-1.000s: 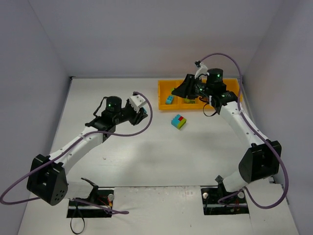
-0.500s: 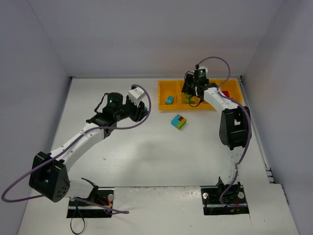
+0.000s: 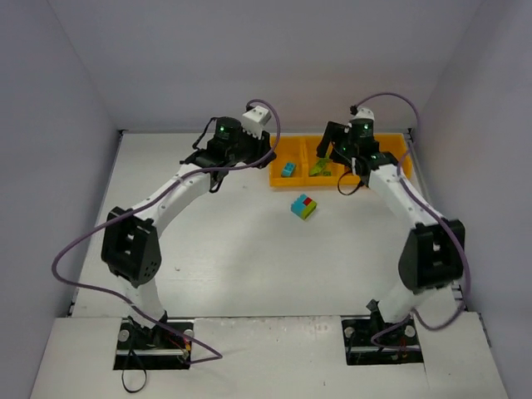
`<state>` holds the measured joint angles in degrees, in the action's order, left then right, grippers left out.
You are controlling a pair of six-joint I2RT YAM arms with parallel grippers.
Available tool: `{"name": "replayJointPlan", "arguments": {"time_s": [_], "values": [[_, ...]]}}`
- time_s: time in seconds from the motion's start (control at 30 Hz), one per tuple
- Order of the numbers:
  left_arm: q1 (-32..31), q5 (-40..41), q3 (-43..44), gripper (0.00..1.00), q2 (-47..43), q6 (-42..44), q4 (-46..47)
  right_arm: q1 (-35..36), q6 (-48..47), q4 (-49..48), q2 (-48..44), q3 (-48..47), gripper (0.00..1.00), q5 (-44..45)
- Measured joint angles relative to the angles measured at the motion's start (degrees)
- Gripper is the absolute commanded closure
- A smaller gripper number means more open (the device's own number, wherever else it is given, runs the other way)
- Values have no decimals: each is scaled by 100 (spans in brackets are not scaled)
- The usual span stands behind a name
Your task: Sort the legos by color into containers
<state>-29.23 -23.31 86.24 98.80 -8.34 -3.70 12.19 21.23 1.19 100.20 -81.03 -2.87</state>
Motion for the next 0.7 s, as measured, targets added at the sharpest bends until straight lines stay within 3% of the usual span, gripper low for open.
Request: {"name": "replayJointPlan", "arguments": {"time_s": [0.2,0.3,0.5,0.53,0.7], "values": [[-76,367,1445,93,1491,-295,-262,2,160,-57,-2321,1488,23,-249],[-92,544,2155,86,2214,-391,-420,2,219,-24,-2931,1969,23,-376],[-120,717,3088,65,3246,-446,-570,22,225,317,-3244,2518,22,-726],[-122,732,3174,57,3379,-446,-579,22,160,428,-3233,2531,21,-807],[-155,793,3272,40,3563,-448,-599,24,-186,739,-2955,2389,20,-990]]}}
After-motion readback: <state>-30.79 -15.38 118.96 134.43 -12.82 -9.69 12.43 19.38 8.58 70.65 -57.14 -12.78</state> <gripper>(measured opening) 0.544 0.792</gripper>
